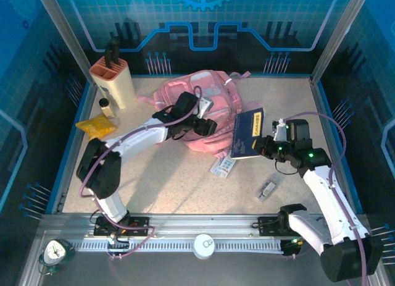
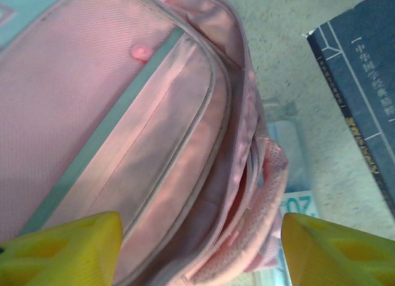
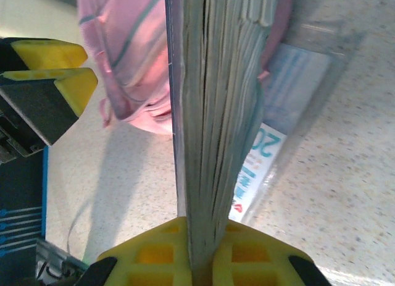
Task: Pack the student bag
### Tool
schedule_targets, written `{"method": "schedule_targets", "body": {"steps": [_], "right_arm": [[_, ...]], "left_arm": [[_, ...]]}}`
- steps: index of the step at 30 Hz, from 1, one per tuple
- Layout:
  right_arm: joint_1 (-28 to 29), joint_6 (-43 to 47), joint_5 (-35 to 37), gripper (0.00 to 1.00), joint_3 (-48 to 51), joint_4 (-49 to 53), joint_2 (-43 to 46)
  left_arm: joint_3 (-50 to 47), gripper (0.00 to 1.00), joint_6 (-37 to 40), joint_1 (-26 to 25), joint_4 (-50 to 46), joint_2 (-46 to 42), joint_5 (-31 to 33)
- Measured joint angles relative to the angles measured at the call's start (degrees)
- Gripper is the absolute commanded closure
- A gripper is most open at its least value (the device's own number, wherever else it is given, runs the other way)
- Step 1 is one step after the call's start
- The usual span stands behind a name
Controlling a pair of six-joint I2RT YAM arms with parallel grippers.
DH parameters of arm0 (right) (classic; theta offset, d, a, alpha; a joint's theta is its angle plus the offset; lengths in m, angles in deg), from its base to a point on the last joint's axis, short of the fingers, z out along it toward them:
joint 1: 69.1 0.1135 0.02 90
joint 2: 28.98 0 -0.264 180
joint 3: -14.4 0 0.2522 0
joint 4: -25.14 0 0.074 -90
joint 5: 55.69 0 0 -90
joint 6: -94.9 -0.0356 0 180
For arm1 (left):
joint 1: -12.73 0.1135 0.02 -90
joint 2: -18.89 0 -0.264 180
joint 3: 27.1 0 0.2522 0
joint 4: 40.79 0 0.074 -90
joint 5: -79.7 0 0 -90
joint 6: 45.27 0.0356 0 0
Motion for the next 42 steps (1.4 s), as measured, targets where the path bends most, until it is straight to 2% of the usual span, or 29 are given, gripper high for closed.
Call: {"method": "schedule_targets", "body": {"steps": [7, 12, 19, 27, 33, 38, 39, 42], "right_arm": [[-4.6, 1.2, -0.6, 1.0, 1.1, 0.6, -0.2], [-5.6, 1.5, -1.6, 1.0, 1.6, -0.2, -2.2], [-6.1, 1.7, -3.1, 1.0, 2.2, -1.8, -4.4], [-6.1, 1.7, -3.9, 1.0, 2.4, -3.0, -4.6], [-6.1, 1.7, -4.7, 1.0, 2.4, -3.5, -5.1], [-6.2, 1.7, -4.6, 1.0, 2.4, -3.4, -5.1], [-6.2, 1.7, -4.7, 1.0, 2.4, -3.4, -5.2], [-6.2, 2.0, -4.7, 1.0, 2.4, -3.4, -5.3]], "left_arm": [[7.0, 0.29, 7.2, -1.8, -3.1, 9.5, 4.7], [10.9, 0.3, 9.7, -1.9, -4.9, 14.0, 5.6], [16.4, 0.39, 11.6, -3.0, -5.5, 19.7, 8.8], [21.0, 0.42, 11.9, -3.1, -5.5, 23.4, 13.5], [24.3, 0.67, 12.3, -3.3, -6.4, 26.6, 14.6], [25.0, 0.97, 13.2, -3.5, -7.1, 26.6, 15.1], [25.0, 1.0, 13.3, -3.5, -7.2, 26.4, 15.2], [25.0, 1.0, 14.3, -3.5, -7.7, 25.3, 15.3]]}}
